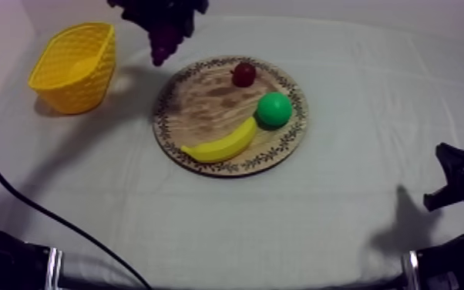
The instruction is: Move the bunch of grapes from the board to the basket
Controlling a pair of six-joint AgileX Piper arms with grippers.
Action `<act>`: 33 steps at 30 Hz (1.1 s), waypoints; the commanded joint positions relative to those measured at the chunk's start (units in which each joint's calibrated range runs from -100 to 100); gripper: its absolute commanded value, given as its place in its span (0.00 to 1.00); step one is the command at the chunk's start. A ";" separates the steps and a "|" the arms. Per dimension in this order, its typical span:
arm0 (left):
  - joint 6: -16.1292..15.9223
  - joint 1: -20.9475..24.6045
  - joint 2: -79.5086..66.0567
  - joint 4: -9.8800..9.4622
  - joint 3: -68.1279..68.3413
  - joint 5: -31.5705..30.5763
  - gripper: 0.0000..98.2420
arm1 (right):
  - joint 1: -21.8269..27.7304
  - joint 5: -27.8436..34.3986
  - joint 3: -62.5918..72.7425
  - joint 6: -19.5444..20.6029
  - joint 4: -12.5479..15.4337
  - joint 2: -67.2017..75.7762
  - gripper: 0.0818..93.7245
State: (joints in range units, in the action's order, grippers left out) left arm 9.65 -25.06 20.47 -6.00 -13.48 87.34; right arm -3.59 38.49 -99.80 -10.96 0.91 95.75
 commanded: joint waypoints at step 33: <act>-5.94 22.10 -3.08 -0.45 1.00 1.01 0.49 | -0.01 -0.03 0.02 0.00 0.00 0.01 0.00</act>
State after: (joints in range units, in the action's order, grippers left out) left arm 3.78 -3.06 17.36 -6.43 -12.45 88.39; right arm -3.59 38.49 -99.80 -10.96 0.91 95.75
